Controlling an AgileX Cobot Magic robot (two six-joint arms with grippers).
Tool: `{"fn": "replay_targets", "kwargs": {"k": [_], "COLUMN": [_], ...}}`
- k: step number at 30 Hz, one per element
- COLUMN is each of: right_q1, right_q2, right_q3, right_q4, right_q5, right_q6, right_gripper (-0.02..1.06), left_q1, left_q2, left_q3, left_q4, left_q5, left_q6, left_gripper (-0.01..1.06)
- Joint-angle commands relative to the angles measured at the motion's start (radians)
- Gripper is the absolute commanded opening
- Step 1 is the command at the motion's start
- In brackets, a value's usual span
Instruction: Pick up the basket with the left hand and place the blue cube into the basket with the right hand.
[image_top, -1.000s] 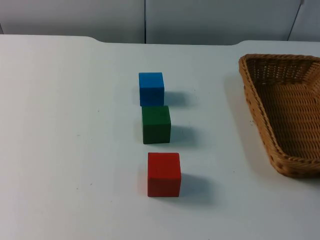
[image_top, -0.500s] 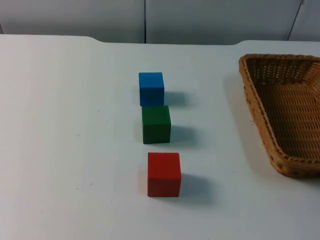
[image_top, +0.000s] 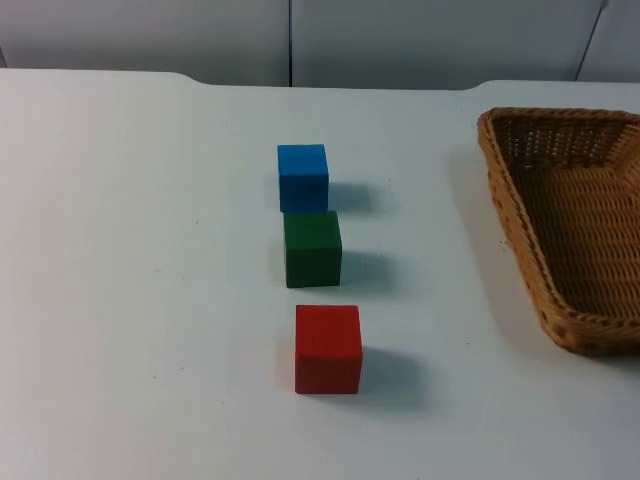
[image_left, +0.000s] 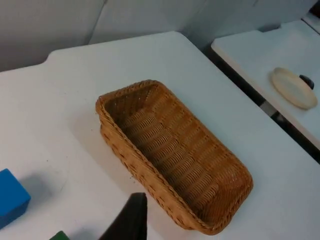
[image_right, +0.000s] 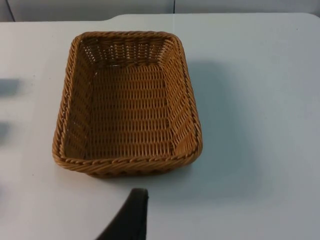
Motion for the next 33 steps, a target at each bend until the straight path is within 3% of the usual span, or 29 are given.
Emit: {"fn": "replay_targets", "kwargs": {"k": [1, 9, 20, 25, 28, 33], "right_q1": [-0.008, -0.008, -0.008, -0.008, -0.008, -0.008], "right_q2": [-0.004, -0.004, -0.004, -0.004, -0.004, -0.004], "right_q3": [0.005, 0.005, 0.005, 0.005, 0.005, 0.005], "right_q4": [0.003, 0.001, 0.001, 0.001, -0.001, -0.001], "right_q5": [-0.009, -0.009, -0.009, -0.009, -0.009, -0.009], "right_q6": [-0.002, 0.002, 0.002, 0.002, 0.008, 0.01], "right_gripper": [1.04, 1.04, 1.04, 1.04, 1.04, 1.04], "left_q1": [-0.062, -0.202, -0.306, -0.357, -0.385, -0.404], "left_q2": [0.07, 0.334, 0.633, 0.761, 0.856, 0.94], "left_q3": [-0.044, -0.246, -0.514, -0.657, -0.772, -0.853], "left_q4": [0.002, 0.033, 0.055, 0.164, 0.307, 0.391], "left_q5": [-0.045, -0.081, -0.088, -0.077, -0.061, -0.061], "left_q6": [0.005, -0.006, -0.094, -0.219, -0.37, -0.485], "left_gripper": [1.04, 1.04, 1.04, 1.04, 1.04, 1.04]}}
